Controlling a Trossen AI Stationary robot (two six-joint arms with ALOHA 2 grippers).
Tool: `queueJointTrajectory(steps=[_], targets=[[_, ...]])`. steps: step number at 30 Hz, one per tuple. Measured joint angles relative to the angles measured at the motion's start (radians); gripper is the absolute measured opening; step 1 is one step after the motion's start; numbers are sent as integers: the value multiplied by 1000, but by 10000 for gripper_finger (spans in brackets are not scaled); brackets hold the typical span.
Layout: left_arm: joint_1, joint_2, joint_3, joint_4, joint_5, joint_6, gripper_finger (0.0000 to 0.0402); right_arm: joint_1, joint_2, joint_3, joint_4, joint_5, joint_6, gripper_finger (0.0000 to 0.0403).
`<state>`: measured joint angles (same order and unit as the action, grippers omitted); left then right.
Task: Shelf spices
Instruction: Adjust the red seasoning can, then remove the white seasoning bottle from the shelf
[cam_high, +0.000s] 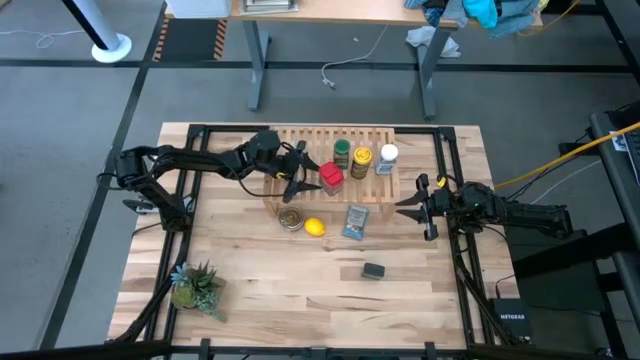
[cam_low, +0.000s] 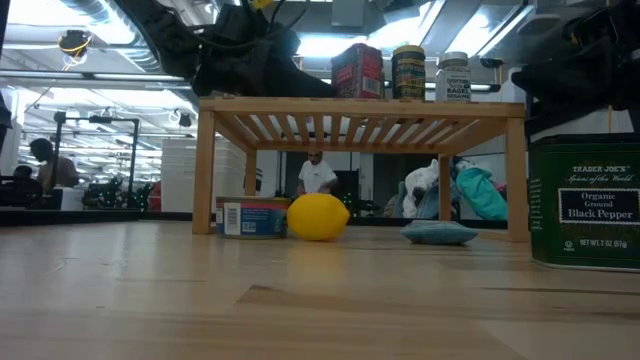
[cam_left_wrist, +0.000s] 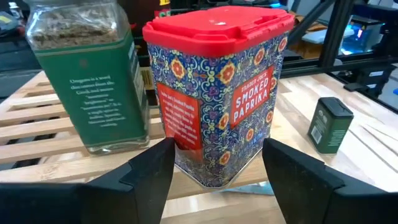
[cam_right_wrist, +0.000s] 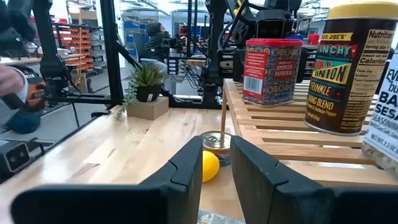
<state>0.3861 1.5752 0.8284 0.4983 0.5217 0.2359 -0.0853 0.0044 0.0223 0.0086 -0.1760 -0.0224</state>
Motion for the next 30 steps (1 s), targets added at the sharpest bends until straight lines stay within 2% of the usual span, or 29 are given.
queueJointTrajectory(steps=[5,9,12,18,23,30], targets=[[-2,-7,0,-30,-25,1,237,0,0,0,-1,-1,93,88],[0,-32,0,-62,-94,26,237,0,0,0,-1,18,95,88],[1,-61,0,-84,-107,37,237,0,0,-1,9,36,97,88],[0,-157,0,-151,-143,55,237,1,24,-3,143,14,94,88],[-1,-259,0,-247,-184,54,237,1,86,-3,247,-1,93,88],[-32,-370,0,-444,-275,49,237,1,268,-2,424,6,70,88]])
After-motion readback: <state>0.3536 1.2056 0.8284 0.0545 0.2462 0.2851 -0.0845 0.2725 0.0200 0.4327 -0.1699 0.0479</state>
